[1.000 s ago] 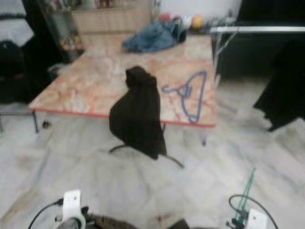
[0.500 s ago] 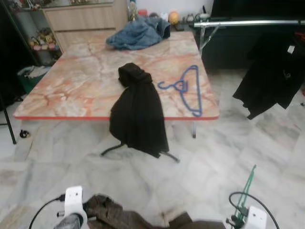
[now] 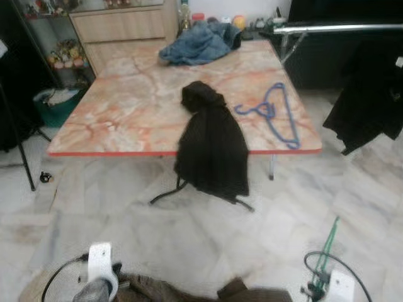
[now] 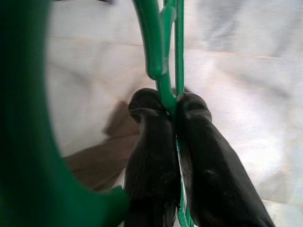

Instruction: Hang hanger

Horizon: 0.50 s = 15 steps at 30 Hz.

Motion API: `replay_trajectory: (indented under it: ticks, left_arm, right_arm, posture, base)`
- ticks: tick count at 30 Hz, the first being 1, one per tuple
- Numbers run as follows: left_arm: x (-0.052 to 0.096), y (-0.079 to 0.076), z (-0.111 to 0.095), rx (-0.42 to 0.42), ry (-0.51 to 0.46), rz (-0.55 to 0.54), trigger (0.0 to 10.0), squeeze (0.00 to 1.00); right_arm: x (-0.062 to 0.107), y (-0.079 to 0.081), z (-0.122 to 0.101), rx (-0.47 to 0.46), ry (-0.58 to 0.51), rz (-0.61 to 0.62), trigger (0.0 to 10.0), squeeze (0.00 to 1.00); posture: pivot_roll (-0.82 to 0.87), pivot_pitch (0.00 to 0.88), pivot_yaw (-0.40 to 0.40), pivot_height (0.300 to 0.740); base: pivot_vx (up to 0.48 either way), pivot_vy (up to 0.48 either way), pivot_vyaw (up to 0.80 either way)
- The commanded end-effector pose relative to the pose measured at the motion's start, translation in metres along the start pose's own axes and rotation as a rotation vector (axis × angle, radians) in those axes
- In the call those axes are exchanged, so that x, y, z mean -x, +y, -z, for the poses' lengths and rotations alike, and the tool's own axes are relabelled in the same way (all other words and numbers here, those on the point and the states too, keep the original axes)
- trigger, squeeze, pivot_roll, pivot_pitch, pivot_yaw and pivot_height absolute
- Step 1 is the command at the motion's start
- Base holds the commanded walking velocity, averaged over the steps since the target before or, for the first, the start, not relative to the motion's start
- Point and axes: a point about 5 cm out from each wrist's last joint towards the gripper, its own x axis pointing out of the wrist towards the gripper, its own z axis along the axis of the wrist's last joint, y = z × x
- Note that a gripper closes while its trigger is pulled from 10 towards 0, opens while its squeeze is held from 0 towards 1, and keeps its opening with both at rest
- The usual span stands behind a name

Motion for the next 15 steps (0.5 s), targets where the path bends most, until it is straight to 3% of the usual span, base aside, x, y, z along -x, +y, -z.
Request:
replay_trajectory:
  ticks: [1, 10, 15]
  left_arm:
    - [-0.0012, -0.0003, -0.0065, -0.003, -0.028, -0.003, 10.0, 0.00]
    - [-0.0014, -0.0013, -0.0064, -0.008, -0.024, 0.001, 10.0, 0.00]
    - [-0.0007, -0.0095, 0.0000, -0.166, 0.019, 0.096, 10.0, 0.00]
  right_arm:
    - [0.0010, -0.0033, 0.0021, 0.003, 0.008, 0.008, 10.0, 0.00]
    - [0.0012, -0.0033, 0.0031, 0.002, 0.011, 0.009, 10.0, 0.00]
    - [0.0015, -0.0035, 0.0054, 0.043, 0.032, 0.006, 10.0, 0.00]
  posture:
    - [0.02, 0.014, 0.068, 0.740]
    - [0.02, 0.003, 0.069, 0.740]
    - [0.02, 0.000, 0.065, 0.740]
  base:
    - [0.000, 0.319, 0.00]
    - [0.000, 0.313, 0.00]
    - [0.000, 0.000, 0.00]
